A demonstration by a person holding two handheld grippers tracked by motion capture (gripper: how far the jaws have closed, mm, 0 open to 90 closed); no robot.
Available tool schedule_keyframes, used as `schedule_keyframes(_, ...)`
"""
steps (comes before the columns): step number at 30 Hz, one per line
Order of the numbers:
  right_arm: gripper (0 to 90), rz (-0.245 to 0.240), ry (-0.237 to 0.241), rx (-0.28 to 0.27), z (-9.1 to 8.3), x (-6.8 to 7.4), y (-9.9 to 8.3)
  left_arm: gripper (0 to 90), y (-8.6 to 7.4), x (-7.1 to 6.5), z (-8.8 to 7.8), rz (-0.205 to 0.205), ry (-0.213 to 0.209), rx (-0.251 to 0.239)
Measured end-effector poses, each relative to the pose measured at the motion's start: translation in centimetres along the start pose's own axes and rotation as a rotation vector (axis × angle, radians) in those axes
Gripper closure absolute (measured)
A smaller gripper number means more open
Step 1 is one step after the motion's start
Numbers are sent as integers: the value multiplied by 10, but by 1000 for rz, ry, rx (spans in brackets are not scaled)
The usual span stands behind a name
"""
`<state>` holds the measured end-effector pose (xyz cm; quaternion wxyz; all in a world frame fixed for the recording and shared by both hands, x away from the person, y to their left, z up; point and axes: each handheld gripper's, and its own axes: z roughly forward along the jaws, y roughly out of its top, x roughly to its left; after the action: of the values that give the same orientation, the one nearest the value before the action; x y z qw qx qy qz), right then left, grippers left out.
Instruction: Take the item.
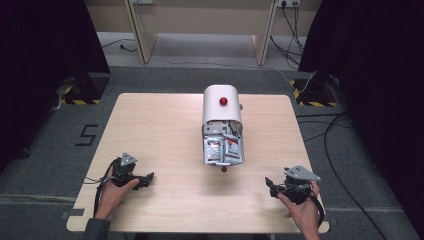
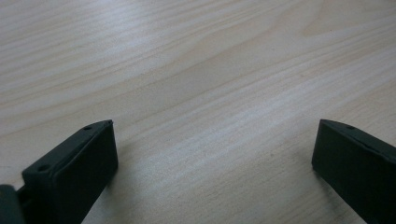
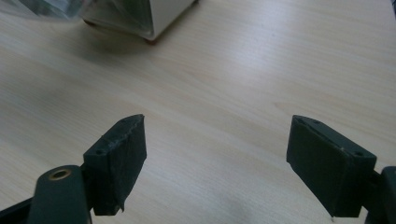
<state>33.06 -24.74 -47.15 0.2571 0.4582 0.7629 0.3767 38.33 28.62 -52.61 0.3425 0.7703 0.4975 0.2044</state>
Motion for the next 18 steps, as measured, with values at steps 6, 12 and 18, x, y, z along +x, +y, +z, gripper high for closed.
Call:
schedule_keyframes(6,213,-18,16,-34,-11,11,11,0,0,0,0,0,0,0)
schedule_keyframes(12,219,-45,19,-64,-21,28,23,0,0,0,0,0,0,0)
schedule_keyframes(18,223,-69,38,-92,-29,40,33,0,0,0,0,-1,0,0)
